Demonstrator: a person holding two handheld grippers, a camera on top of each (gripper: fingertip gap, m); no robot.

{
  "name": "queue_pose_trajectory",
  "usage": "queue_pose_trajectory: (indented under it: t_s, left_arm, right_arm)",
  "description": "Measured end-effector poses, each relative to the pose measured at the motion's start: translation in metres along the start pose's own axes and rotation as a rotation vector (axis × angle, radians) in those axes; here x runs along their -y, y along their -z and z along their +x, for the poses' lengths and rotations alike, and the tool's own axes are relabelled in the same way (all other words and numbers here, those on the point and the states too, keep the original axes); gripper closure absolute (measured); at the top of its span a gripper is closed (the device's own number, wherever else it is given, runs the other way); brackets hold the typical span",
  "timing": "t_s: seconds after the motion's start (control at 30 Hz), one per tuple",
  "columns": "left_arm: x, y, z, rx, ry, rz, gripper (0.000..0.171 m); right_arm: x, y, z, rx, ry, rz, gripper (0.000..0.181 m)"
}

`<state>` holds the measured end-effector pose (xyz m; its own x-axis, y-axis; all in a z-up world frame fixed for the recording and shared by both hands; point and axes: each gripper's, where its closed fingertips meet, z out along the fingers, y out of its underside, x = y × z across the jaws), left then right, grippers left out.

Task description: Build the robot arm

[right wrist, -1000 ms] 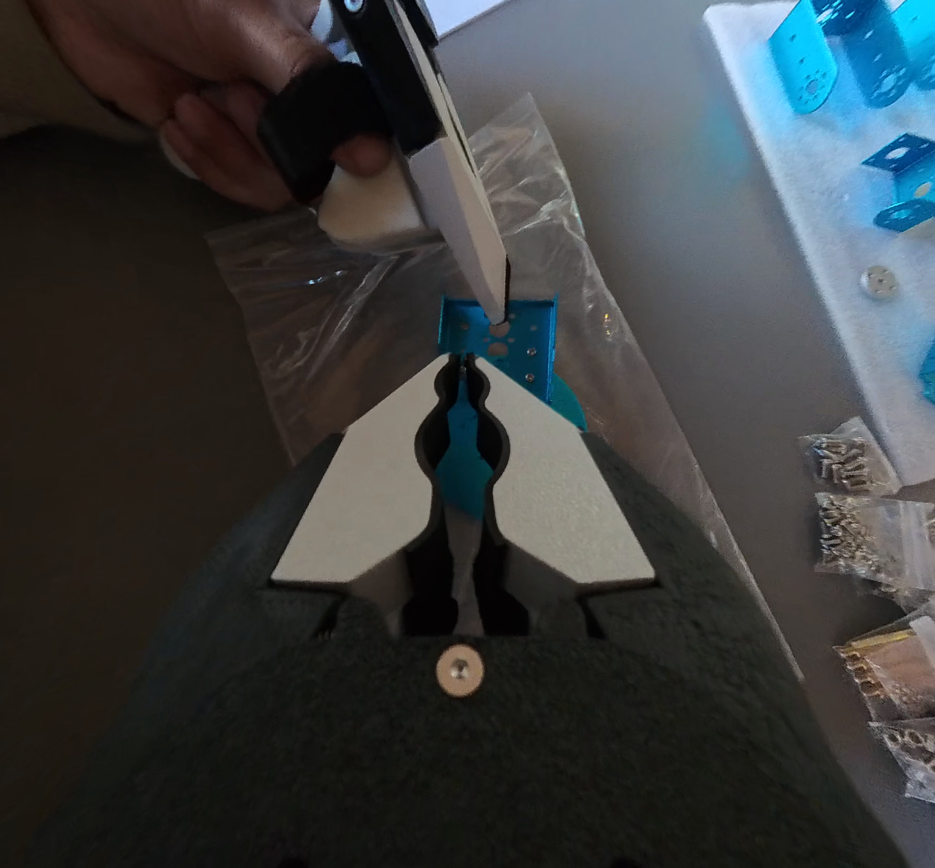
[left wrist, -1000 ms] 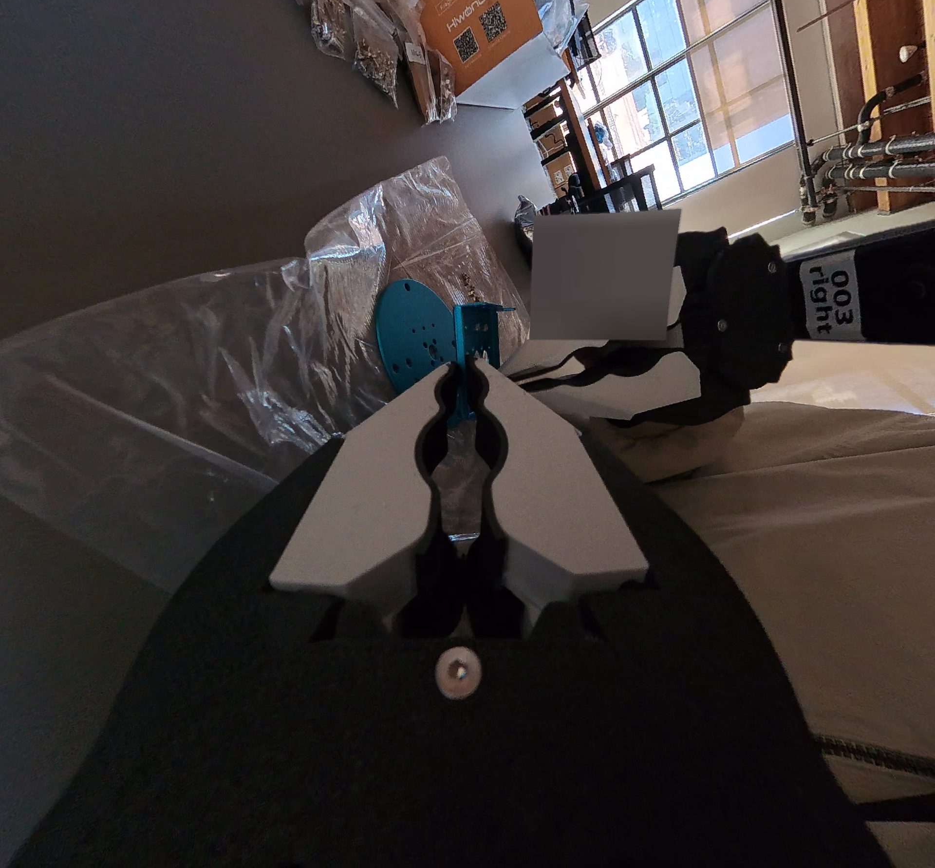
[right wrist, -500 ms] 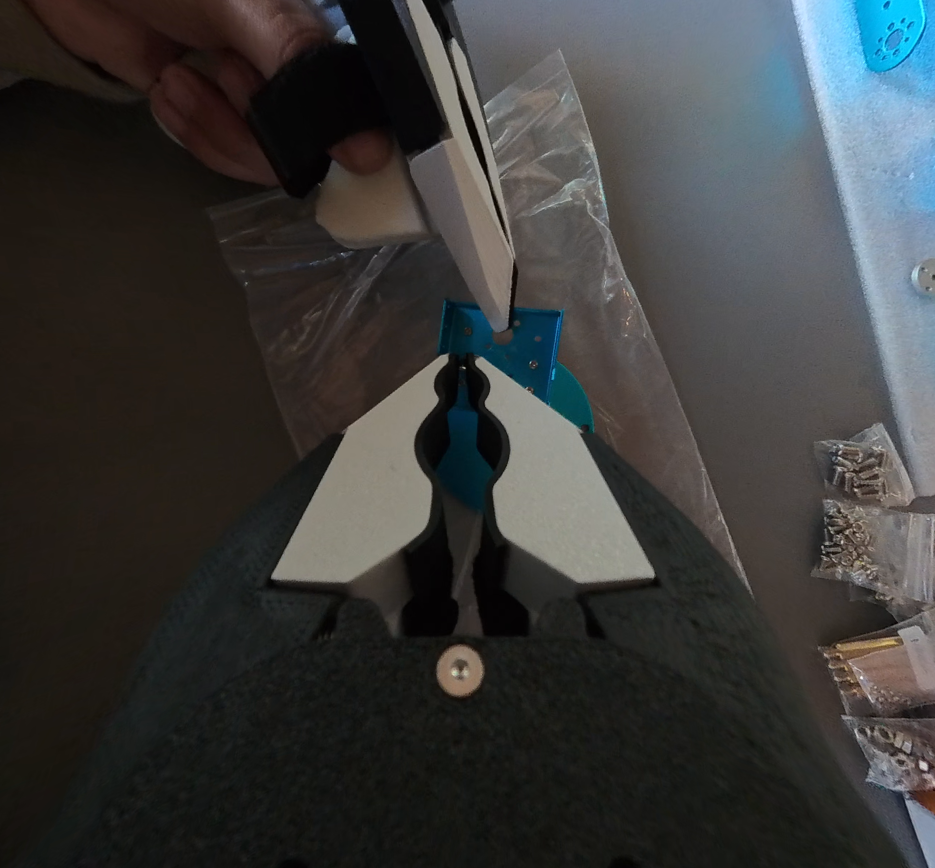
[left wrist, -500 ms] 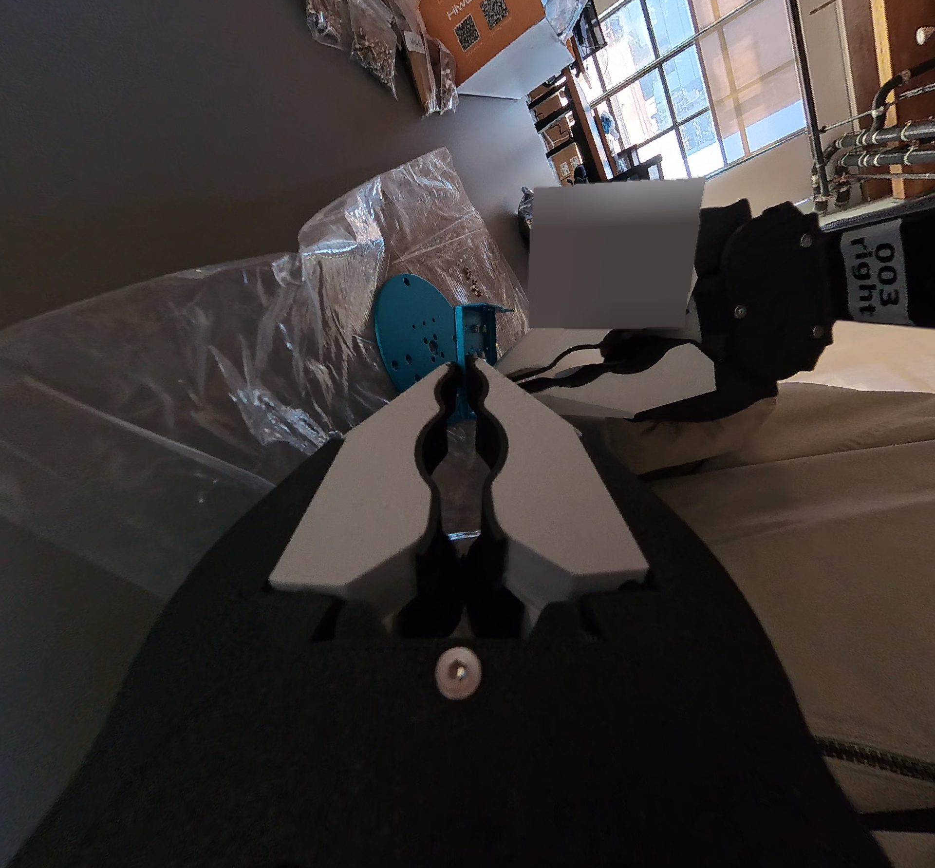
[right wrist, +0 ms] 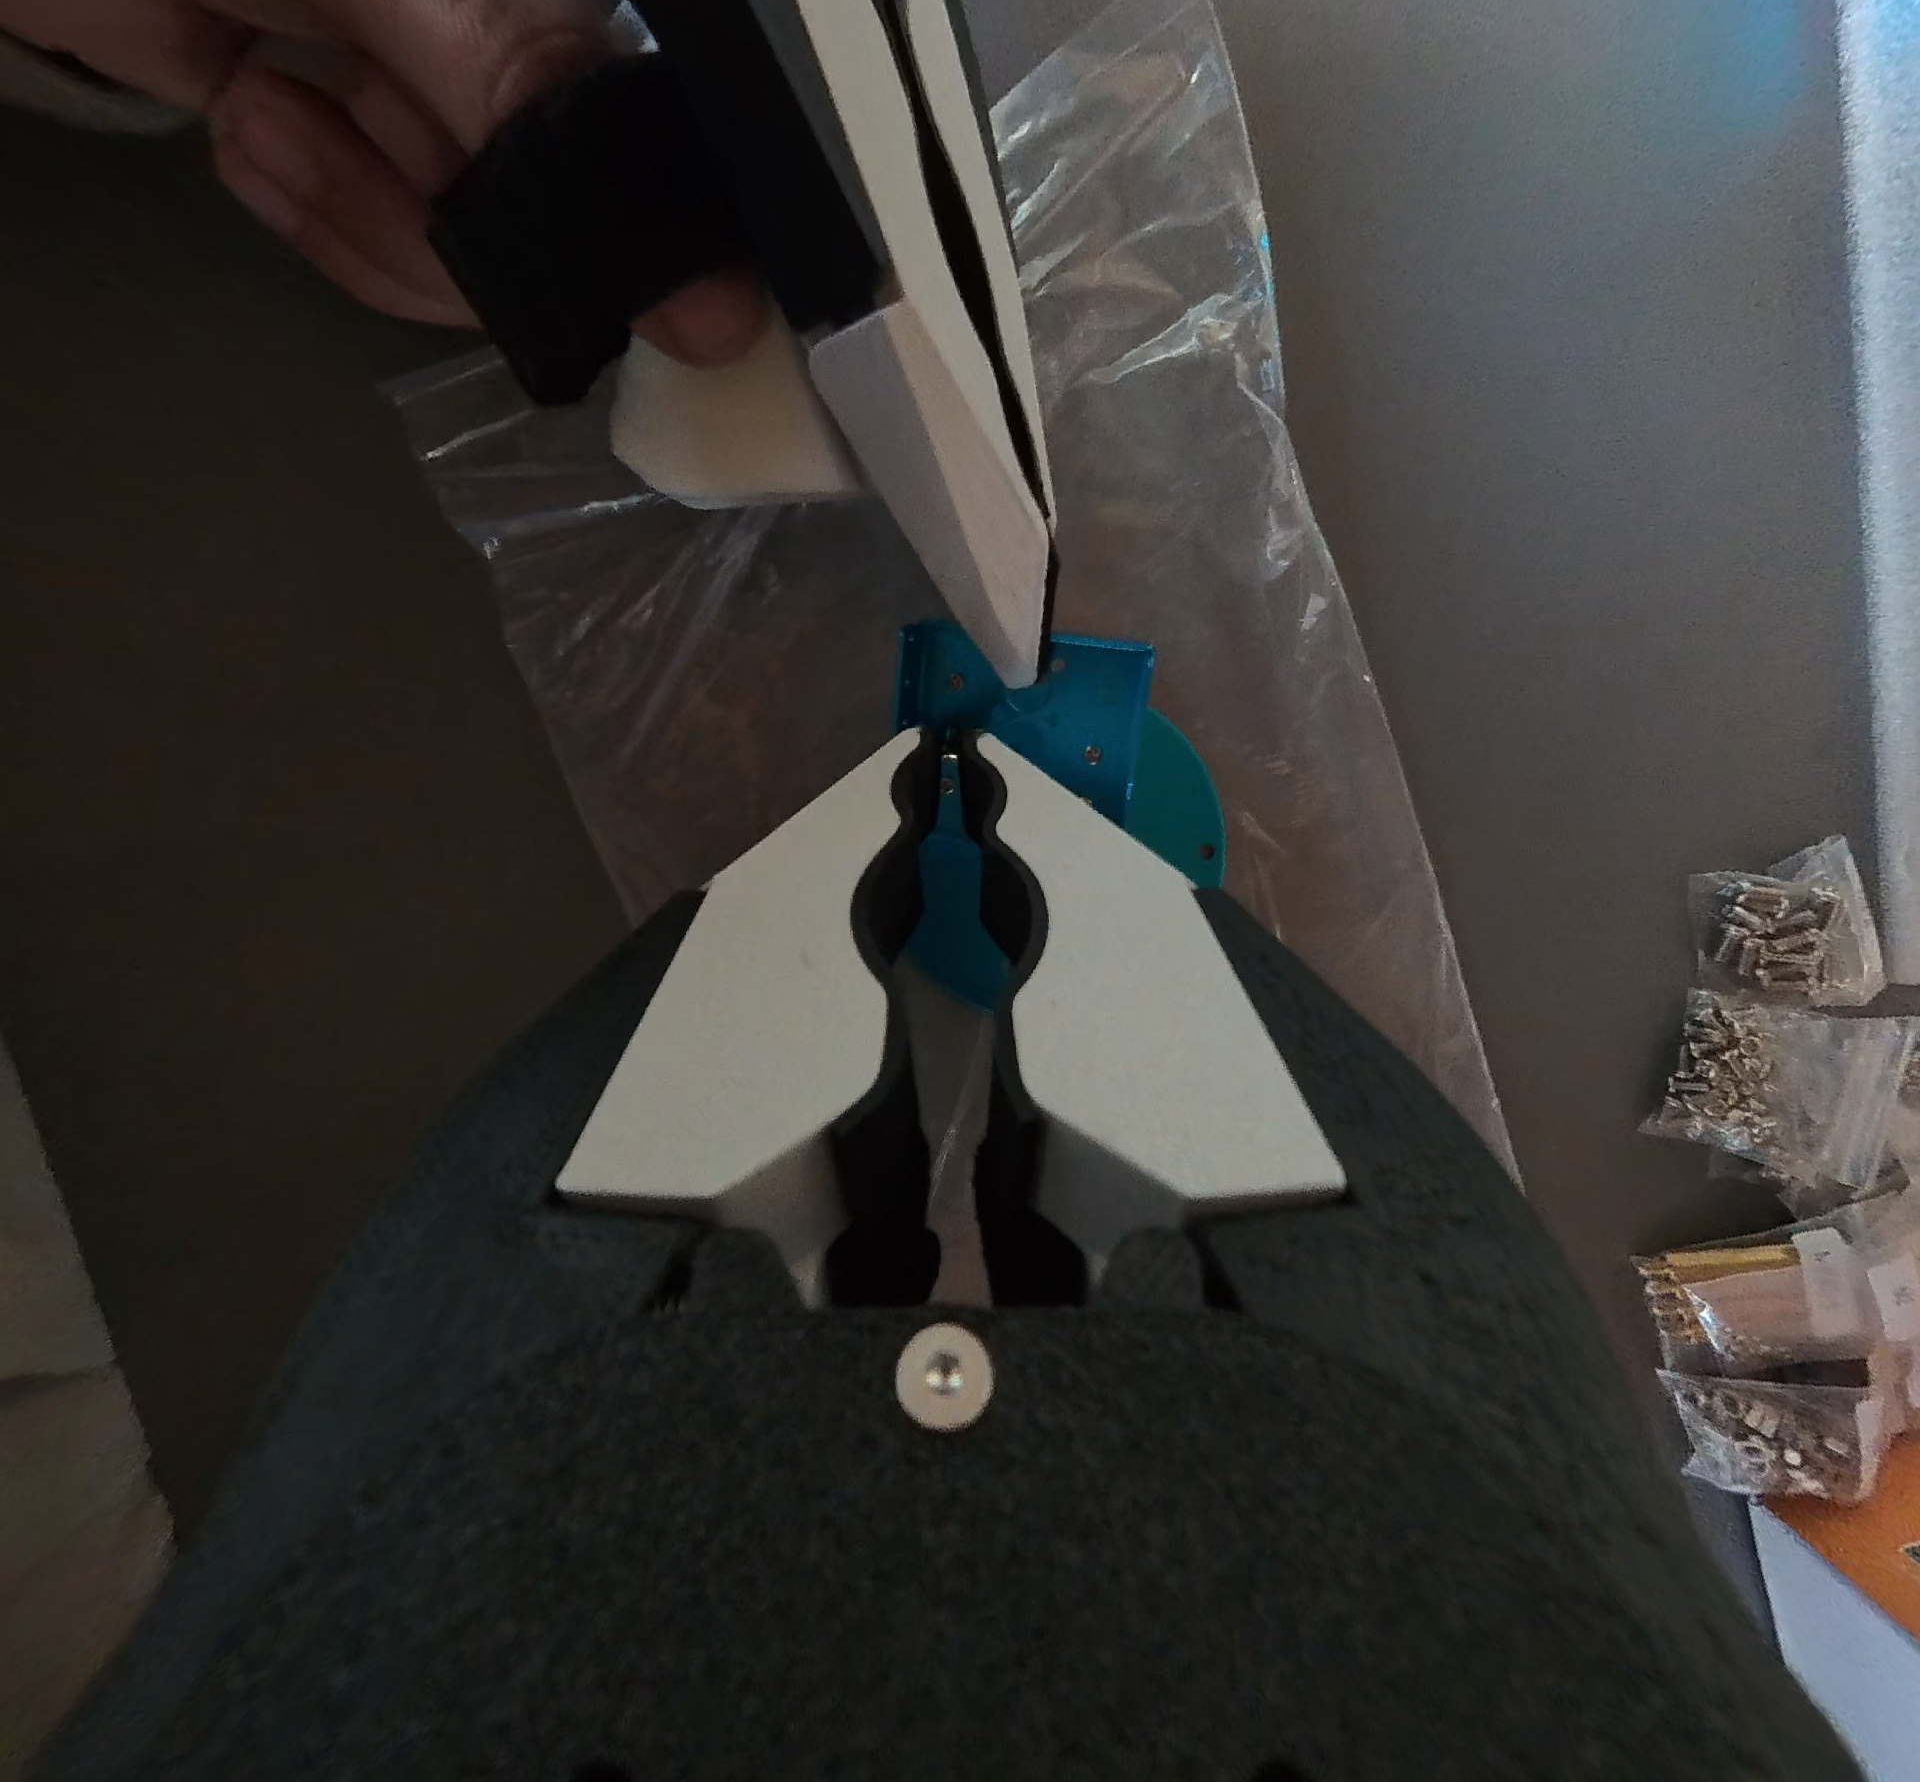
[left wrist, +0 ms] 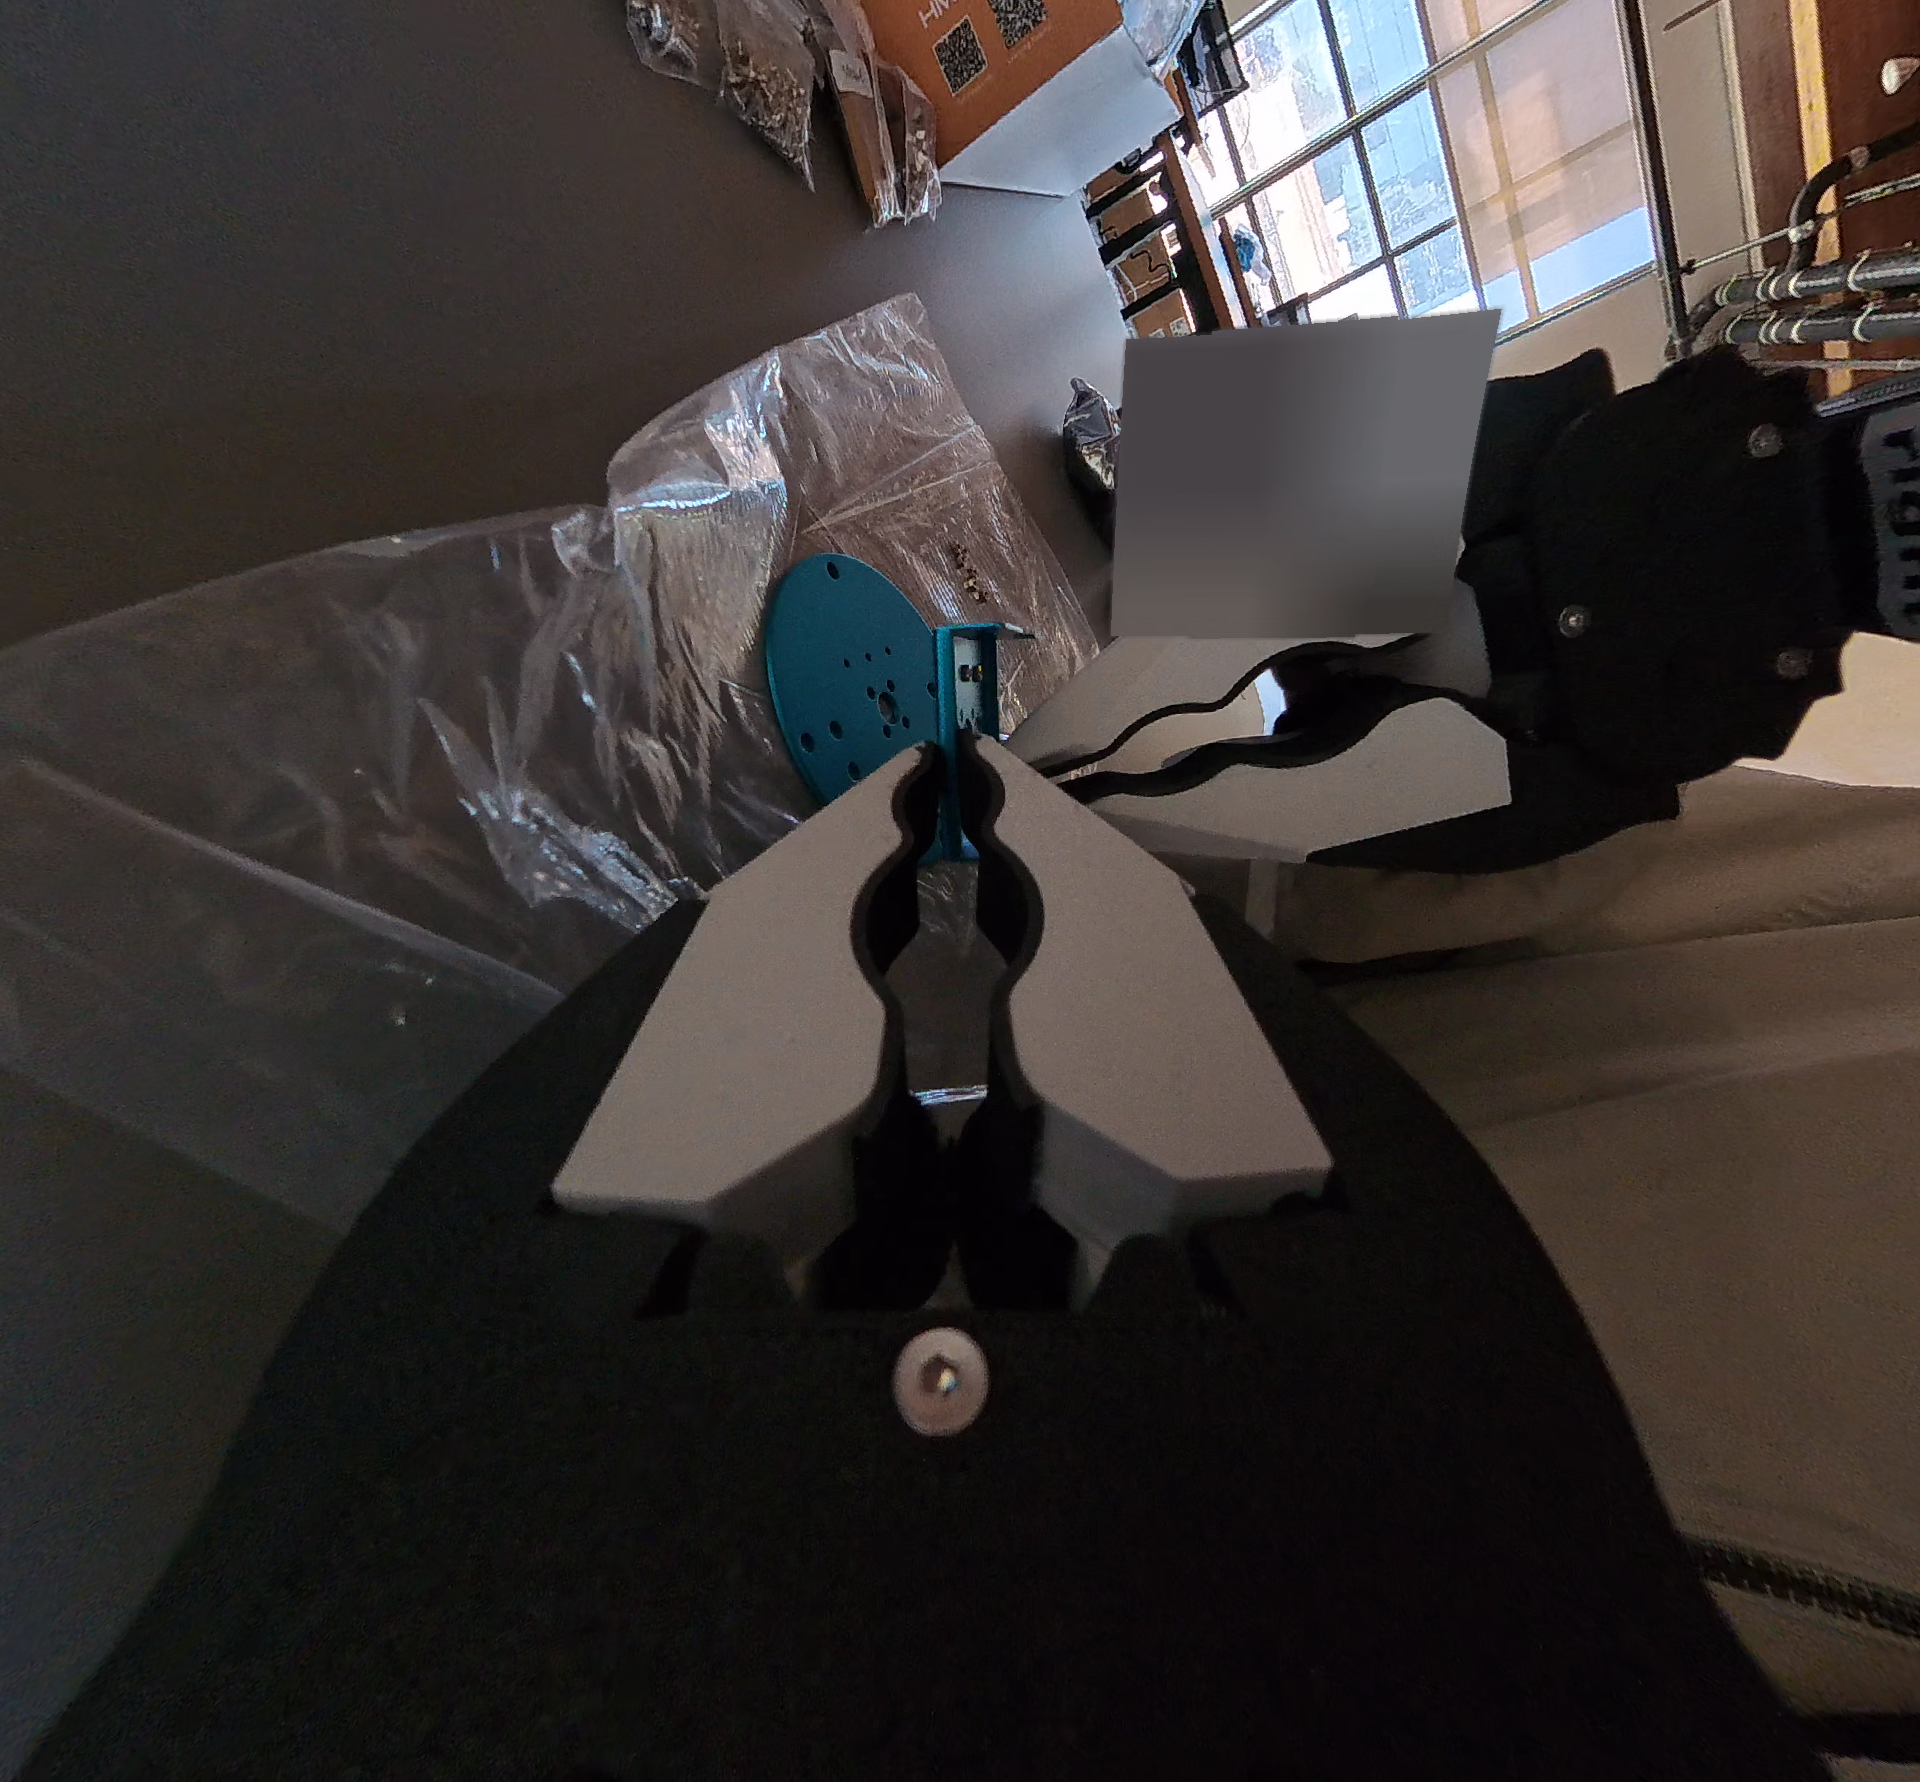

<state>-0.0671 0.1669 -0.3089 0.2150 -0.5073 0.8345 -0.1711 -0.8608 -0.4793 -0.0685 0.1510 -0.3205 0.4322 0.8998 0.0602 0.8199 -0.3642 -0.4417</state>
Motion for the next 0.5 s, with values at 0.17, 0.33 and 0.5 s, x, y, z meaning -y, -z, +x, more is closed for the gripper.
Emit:
queue_pose_trajectory:
  t_s: [0.17, 0.33, 0.5]
  left_arm:
    - [0.0007, 0.0004, 0.0000, -0.003, 0.008, 0.005, 0.170]
    - [0.0030, 0.0022, 0.0003, -0.023, 0.037, 0.016, 0.170]
    - [0.0056, 0.0040, 0.0024, -0.057, 0.073, 0.028, 0.170]
  right_arm:
    - [0.0026, -0.0001, 0.0019, -0.033, 0.036, -0.027, 0.179]
    - [0.0050, 0.0004, 0.0035, -0.036, 0.036, -0.018, 0.179]
    - [0.0078, 0.0039, 0.0041, -0.007, -0.008, 0.014, 0.179]
